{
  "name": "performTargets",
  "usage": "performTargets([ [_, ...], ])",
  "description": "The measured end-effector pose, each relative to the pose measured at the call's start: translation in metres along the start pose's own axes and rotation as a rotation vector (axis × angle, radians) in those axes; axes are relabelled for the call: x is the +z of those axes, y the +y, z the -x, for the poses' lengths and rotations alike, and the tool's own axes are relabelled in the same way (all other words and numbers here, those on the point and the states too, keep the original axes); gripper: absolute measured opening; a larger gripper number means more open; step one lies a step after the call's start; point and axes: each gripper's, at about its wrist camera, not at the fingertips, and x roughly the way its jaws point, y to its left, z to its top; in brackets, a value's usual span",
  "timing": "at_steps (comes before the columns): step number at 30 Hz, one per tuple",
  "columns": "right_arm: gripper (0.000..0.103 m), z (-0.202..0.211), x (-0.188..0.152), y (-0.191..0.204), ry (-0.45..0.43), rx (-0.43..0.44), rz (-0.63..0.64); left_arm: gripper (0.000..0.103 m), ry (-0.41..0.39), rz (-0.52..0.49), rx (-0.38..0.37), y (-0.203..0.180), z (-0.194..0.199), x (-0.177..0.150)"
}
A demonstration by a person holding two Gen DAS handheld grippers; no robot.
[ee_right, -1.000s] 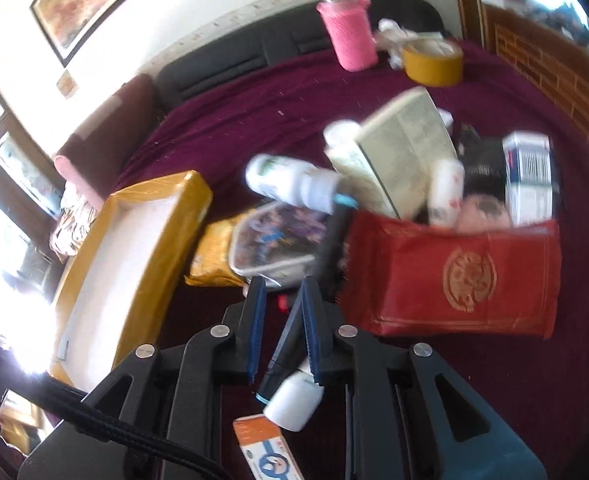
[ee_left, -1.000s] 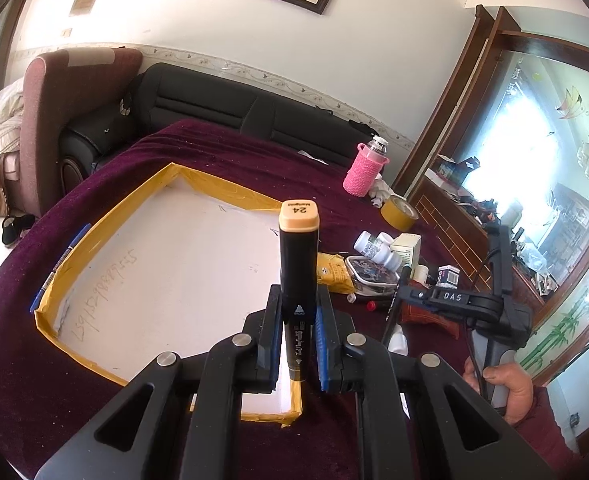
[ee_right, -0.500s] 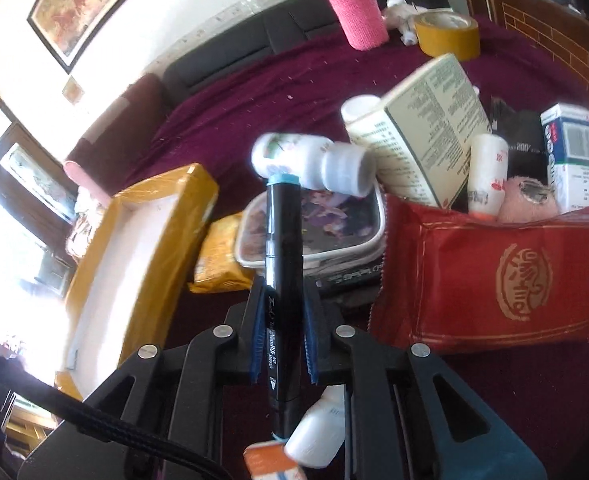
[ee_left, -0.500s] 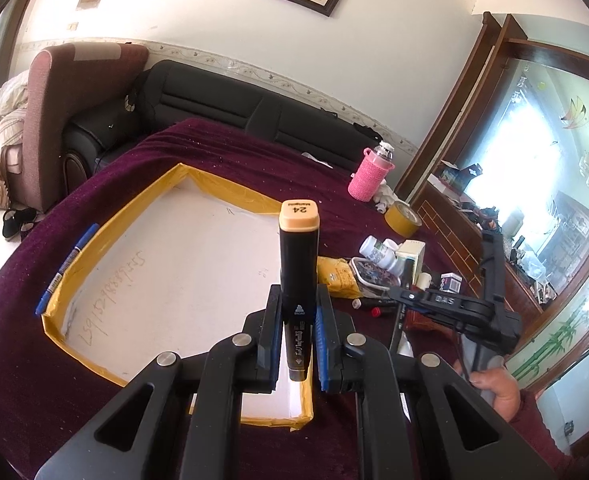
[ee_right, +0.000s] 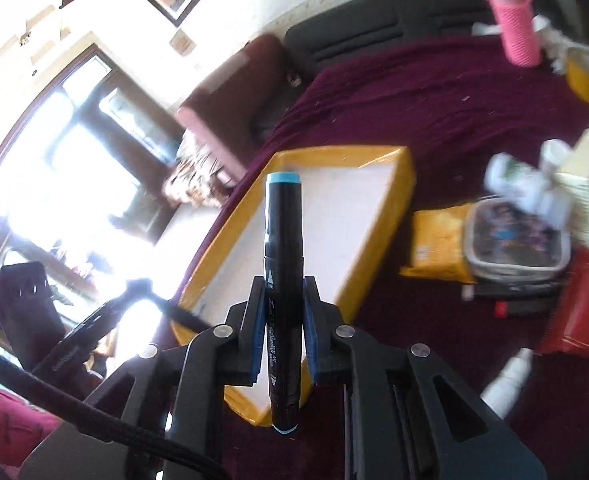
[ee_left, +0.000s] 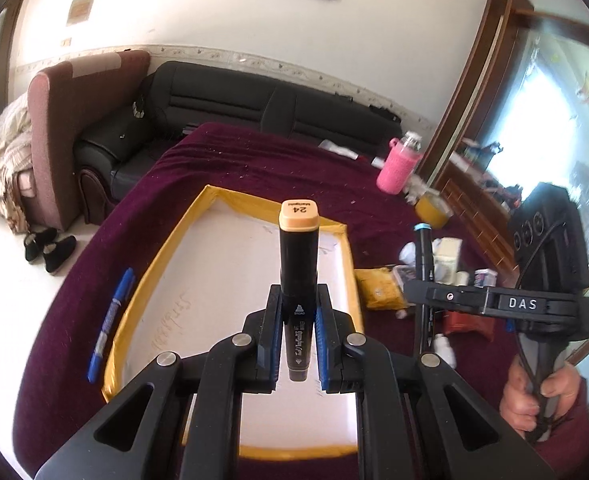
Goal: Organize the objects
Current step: 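Place both black markers into the yellow-rimmed tray and open both grippers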
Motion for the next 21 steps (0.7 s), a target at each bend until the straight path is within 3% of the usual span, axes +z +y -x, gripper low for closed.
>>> performTargets([
  [4, 0.014, -0.049, 0.018, 0.002, 0.071, -0.037, -0.016, 0.012, 0.107, -0.008, 0.002, 0.001, -0.055, 0.018],
  [8, 0.014, -0.093, 0.039, -0.012, 0.096, -0.175, -0.02, 0.011, 0.206, 0.032, -0.006, 0.007, -0.116, 0.031],
  [12, 0.014, -0.112, 0.062, -0.036, 0.106, -0.243, -0.034, 0.011, 0.26, 0.031, -0.004, 0.005, -0.157, 0.038],
  [16, 0.016, -0.121, 0.077, -0.045, 0.105, -0.321, -0.033, 0.013, 0.288, 0.046, 0.051, 0.006, -0.184, 0.035],
  [19, 0.02, -0.116, 0.08, -0.052, 0.088, -0.342, -0.078, 0.034, 0.294, 0.08, 0.043, 0.009, -0.188, 0.035],
  [21, 0.021, -0.103, 0.081, -0.052, 0.05, -0.321, -0.09, 0.06, 0.269, 0.12, 0.025, 0.015, -0.179, 0.032],
])
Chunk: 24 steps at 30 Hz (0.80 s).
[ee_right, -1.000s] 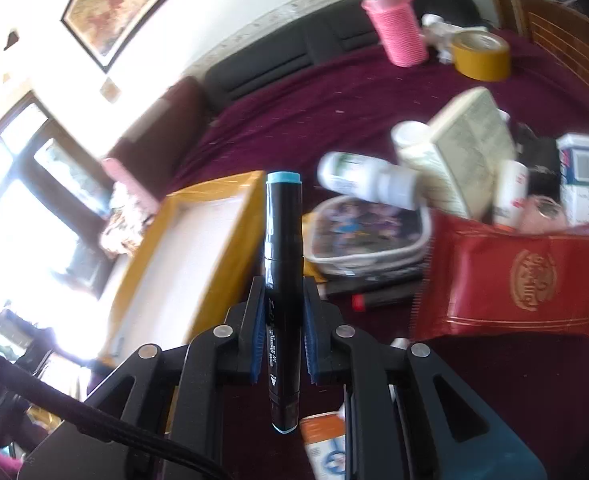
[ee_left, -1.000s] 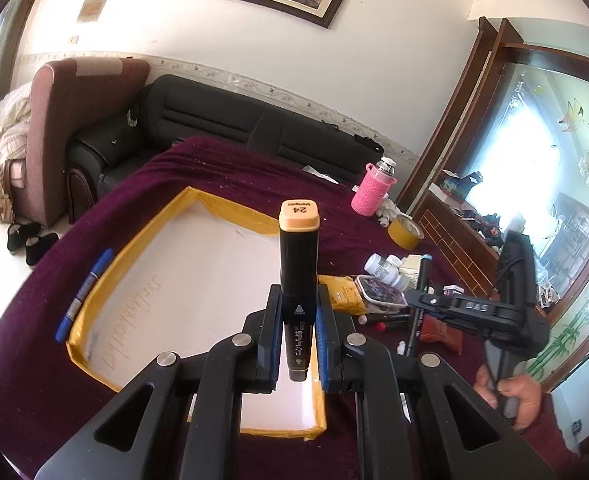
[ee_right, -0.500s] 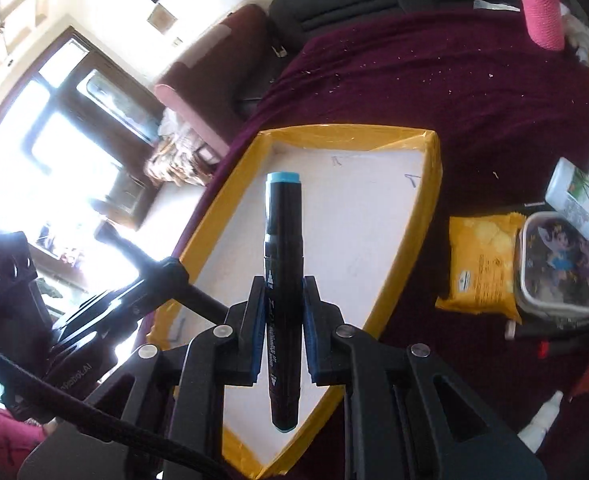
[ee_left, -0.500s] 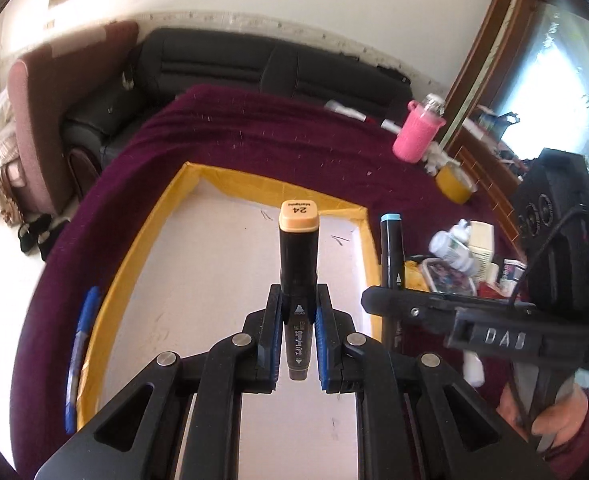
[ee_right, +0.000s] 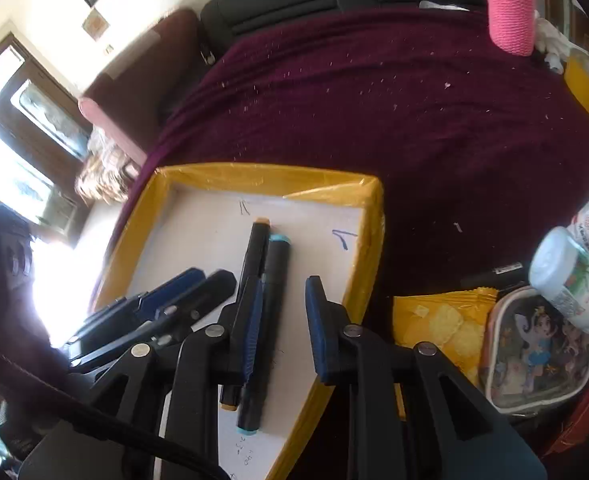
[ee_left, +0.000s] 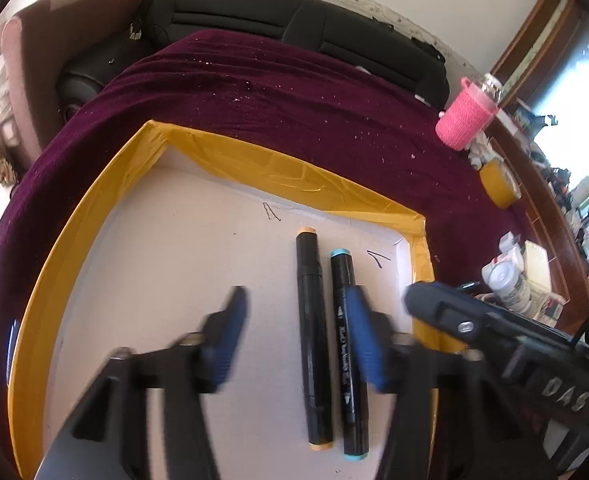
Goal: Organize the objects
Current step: 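Place both black markers into the yellow-rimmed tray and open both grippers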
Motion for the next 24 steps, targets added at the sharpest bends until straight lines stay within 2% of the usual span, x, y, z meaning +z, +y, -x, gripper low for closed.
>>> performTargets([
  [2, 0.033, 0.02, -0.005, 0.002, -0.038, 0.016, 0.0, 0.061, -0.054, 0.051, 0.0, 0.01, 0.014, -0.007],
  [4, 0.039, 0.047, -0.016, 0.005, -0.091, 0.029, 0.016, 0.061, -0.077, 0.103, -0.002, 0.019, 0.02, -0.015],
  [7, 0.041, 0.074, -0.028, 0.004, -0.151, 0.02, 0.053, 0.061, -0.075, 0.215, -0.03, 0.038, 0.022, -0.03],
  [10, 0.049, 0.091, -0.041, -0.002, -0.17, 0.02, 0.056, 0.061, -0.087, 0.317, -0.051, 0.052, 0.026, -0.043],
  [14, 0.049, 0.106, -0.057, -0.017, -0.174, 0.013, 0.045, 0.062, -0.098, 0.318, -0.055, 0.048, 0.033, -0.058],
  [18, 0.049, 0.13, -0.073, -0.036, -0.206, -0.047, 0.065, 0.062, -0.081, 0.292, -0.092, 0.039, 0.042, -0.058],
  [19, 0.052, 0.136, -0.078, -0.042, -0.216, -0.061, 0.07, 0.062, -0.09, 0.286, -0.104, 0.035, 0.049, -0.059],
  [20, 0.06, 0.144, -0.083, -0.048, -0.226, -0.081, 0.075, 0.062, -0.108, 0.272, -0.121, 0.027, 0.062, -0.059],
  [22, 0.07, 0.159, -0.096, -0.062, -0.229, -0.135, 0.095, 0.062, -0.14, 0.227, -0.154, 0.01, 0.082, -0.062],
  [24, 0.07, 0.167, -0.113, -0.078, -0.203, -0.18, 0.115, 0.067, -0.181, 0.141, -0.172, -0.018, 0.105, -0.07],
])
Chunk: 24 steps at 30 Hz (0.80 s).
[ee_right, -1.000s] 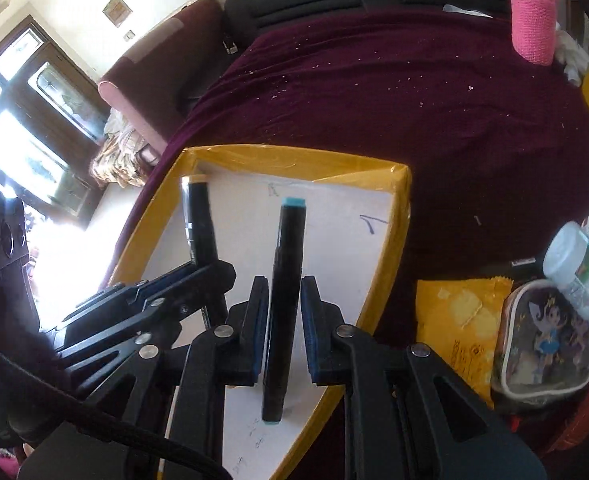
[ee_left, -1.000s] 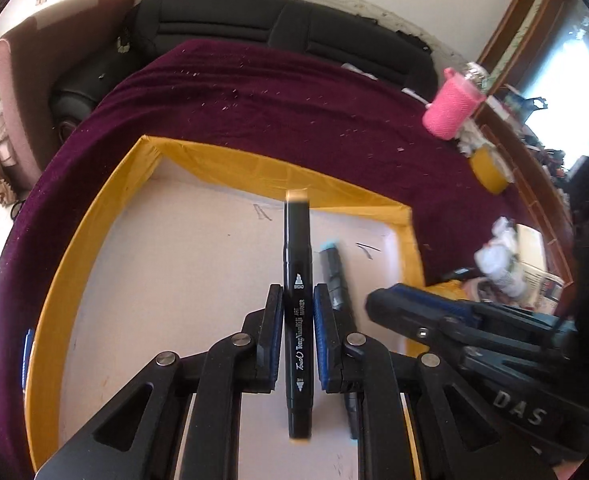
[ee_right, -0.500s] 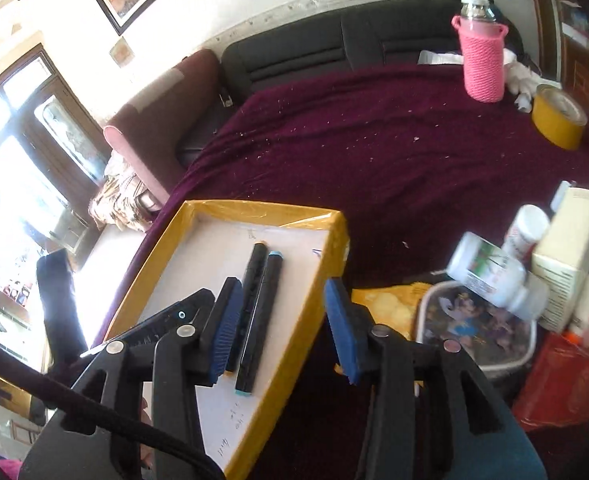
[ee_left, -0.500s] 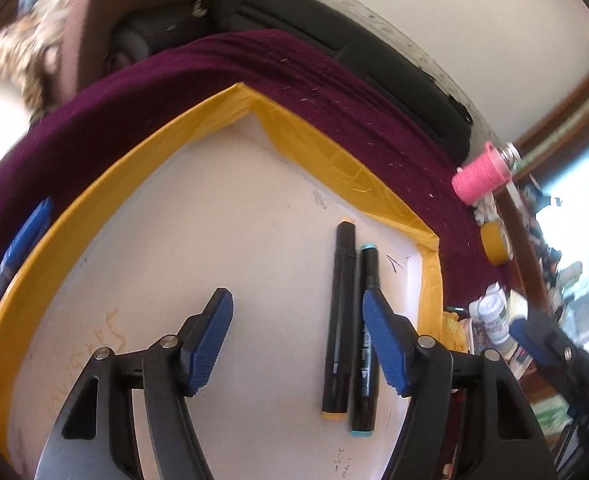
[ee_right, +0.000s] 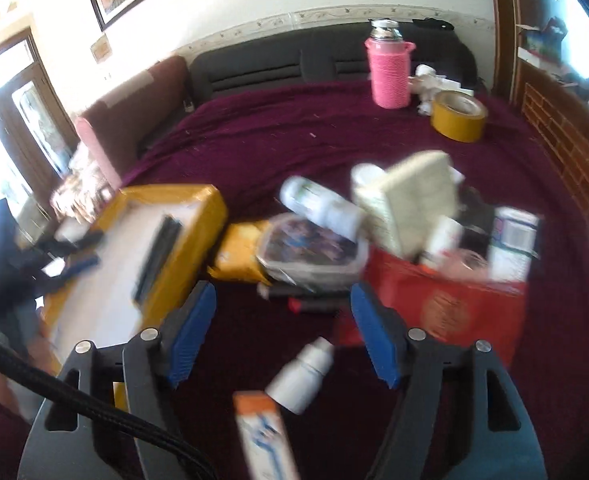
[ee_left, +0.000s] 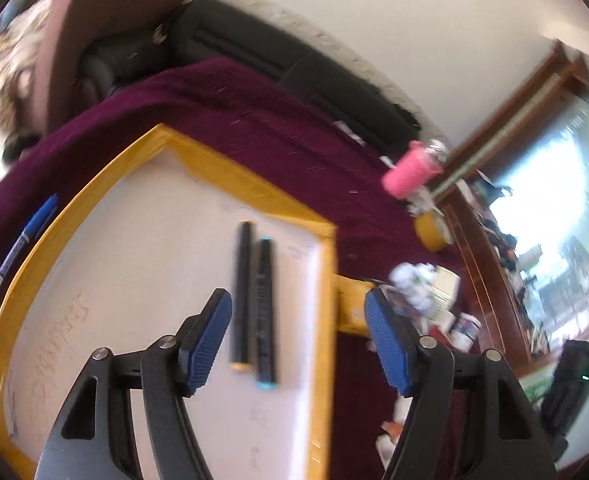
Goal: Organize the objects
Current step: 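Place both black markers into the yellow-rimmed tray and open both grippers, then grasp the white-blue ointment box with the right gripper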
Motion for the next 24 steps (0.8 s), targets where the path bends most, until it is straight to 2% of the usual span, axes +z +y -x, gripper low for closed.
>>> performTargets([
  [2, 0.07, 0.005, -0.017, -0.012, 0.042, -0.015, 0.015, 0.07, -0.02, -0.081, -0.001, -0.027, 0.008, -0.011],
  [4, 0.07, 0.006, -0.039, -0.017, 0.102, -0.02, 0.037, 0.07, -0.004, -0.133, -0.002, -0.046, 0.004, -0.018],
  [7, 0.07, 0.007, -0.068, -0.009, 0.158, 0.032, 0.096, 0.07, 0.064, -0.169, 0.001, -0.068, -0.019, -0.027],
  [9, 0.07, 0.002, -0.083, 0.011, 0.189, 0.064, 0.149, 0.07, 0.134, -0.173, 0.013, -0.077, -0.035, -0.036],
  [11, 0.07, -0.006, -0.093, 0.028, 0.2, 0.054, 0.201, 0.07, 0.185, -0.179, 0.012, -0.086, -0.046, -0.049],
  [12, 0.07, -0.013, -0.099, 0.036, 0.204, 0.019, 0.241, 0.07, 0.2, -0.191, 0.017, -0.089, -0.048, -0.054],
  [13, 0.066, -0.019, -0.103, 0.041, 0.21, -0.007, 0.267, 0.07, 0.212, -0.209, 0.027, -0.092, -0.05, -0.059],
  [14, 0.047, -0.023, -0.105, 0.043, 0.219, -0.02, 0.283, 0.07, 0.221, -0.236, 0.043, -0.097, -0.051, -0.066],
  [15, 0.043, -0.026, -0.106, 0.042, 0.23, -0.02, 0.287, 0.07, 0.228, -0.256, 0.051, -0.099, -0.051, -0.071],
  [16, 0.034, -0.024, -0.106, 0.039, 0.219, -0.027, 0.284, 0.07, 0.236, -0.279, 0.059, -0.103, -0.054, -0.076],
  [17, 0.032, -0.023, -0.104, 0.034, 0.221, -0.031, 0.272, 0.07, 0.249, -0.31, 0.068, -0.109, -0.057, -0.082],
  [21, 0.032, -0.018, -0.095, -0.023, 0.213, -0.128, 0.123, 0.07, 0.296, -0.372, 0.07, -0.127, -0.075, -0.102],
  [24, 0.029, -0.009, -0.09, -0.067, 0.204, -0.101, -0.007, 0.07, 0.334, -0.4, 0.061, -0.141, -0.091, -0.115],
])
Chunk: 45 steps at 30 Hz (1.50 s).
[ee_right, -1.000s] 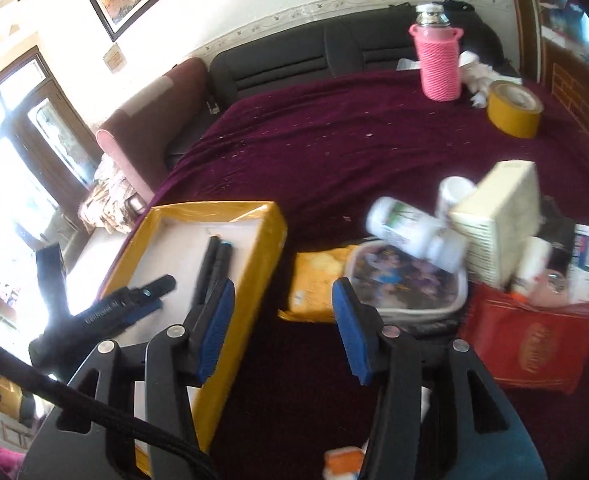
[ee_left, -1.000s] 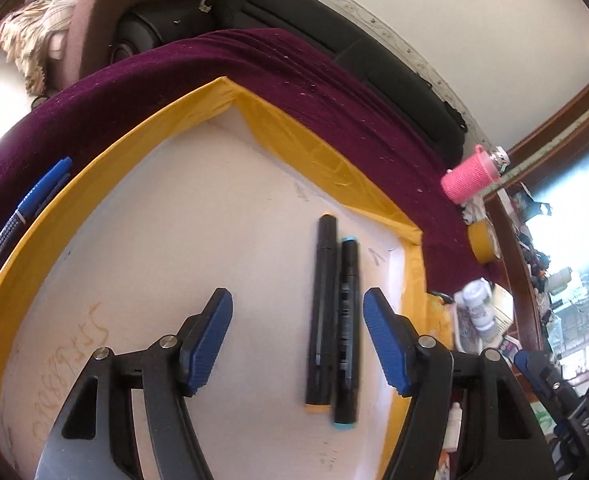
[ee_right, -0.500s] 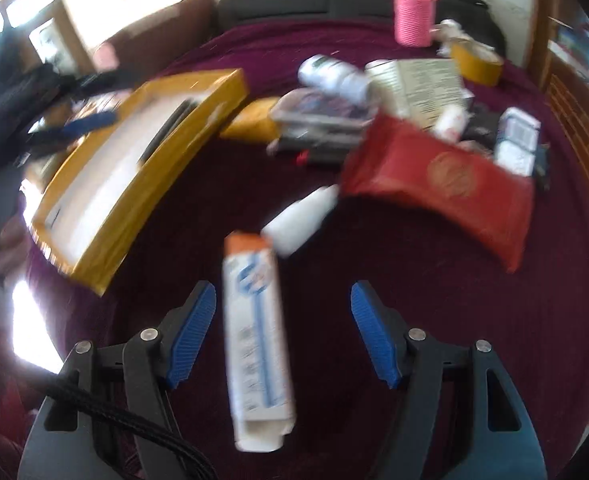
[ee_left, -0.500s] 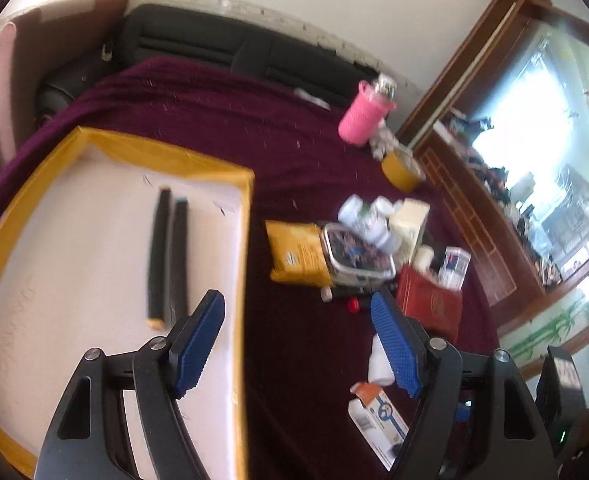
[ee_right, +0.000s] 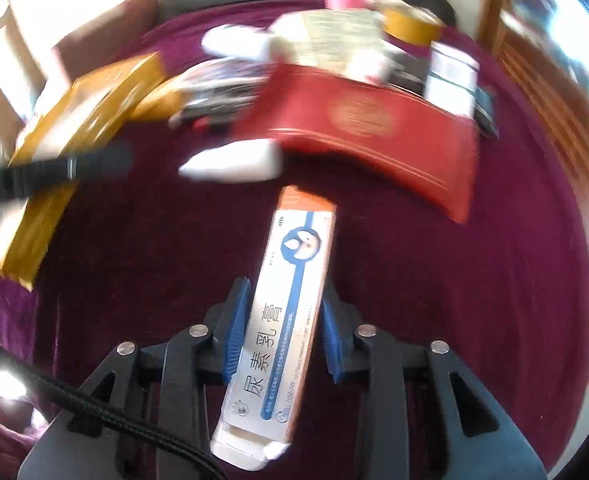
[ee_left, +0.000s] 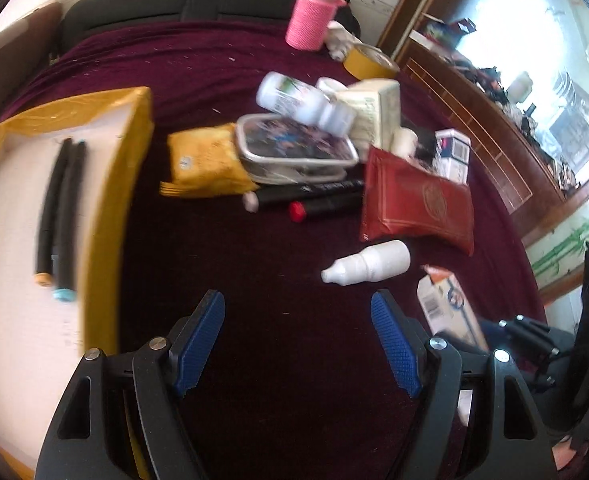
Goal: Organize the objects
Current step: 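Grasp the white-blue ointment box with the right gripper, then grasp the white dropper bottle with the left gripper while the right gripper holds the ointment box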
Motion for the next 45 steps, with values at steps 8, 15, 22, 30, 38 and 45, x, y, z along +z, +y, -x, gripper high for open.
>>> performTargets([
  [8, 0.029, 0.005, -0.005, -0.04, -0.035, -0.024, -0.062, 0.07, -0.061, -0.189, 0.065, -0.041, -0.024, 0.014],
  [15, 0.032, 0.009, -0.012, -0.033, -0.059, -0.012, -0.048, 0.07, -0.024, -0.409, 0.175, -0.061, -0.045, 0.006],
  [22, 0.033, 0.015, -0.017, -0.042, -0.074, 0.032, -0.084, 0.031, 0.022, -0.416, 0.053, -0.068, -0.033, -0.002],
  [30, 0.04, 0.012, -0.016, -0.04, -0.082, 0.045, -0.08, 0.032, -0.02, -0.496, 0.099, -0.085, -0.043, 0.005],
  [38, 0.045, 0.011, -0.018, -0.035, -0.088, 0.038, -0.06, 0.022, -0.054, -0.597, 0.162, -0.11, -0.052, -0.003],
  [45, 0.045, 0.011, -0.019, -0.031, -0.096, 0.013, -0.035, 0.017, -0.078, -0.537, 0.169, -0.109, -0.039, -0.006],
])
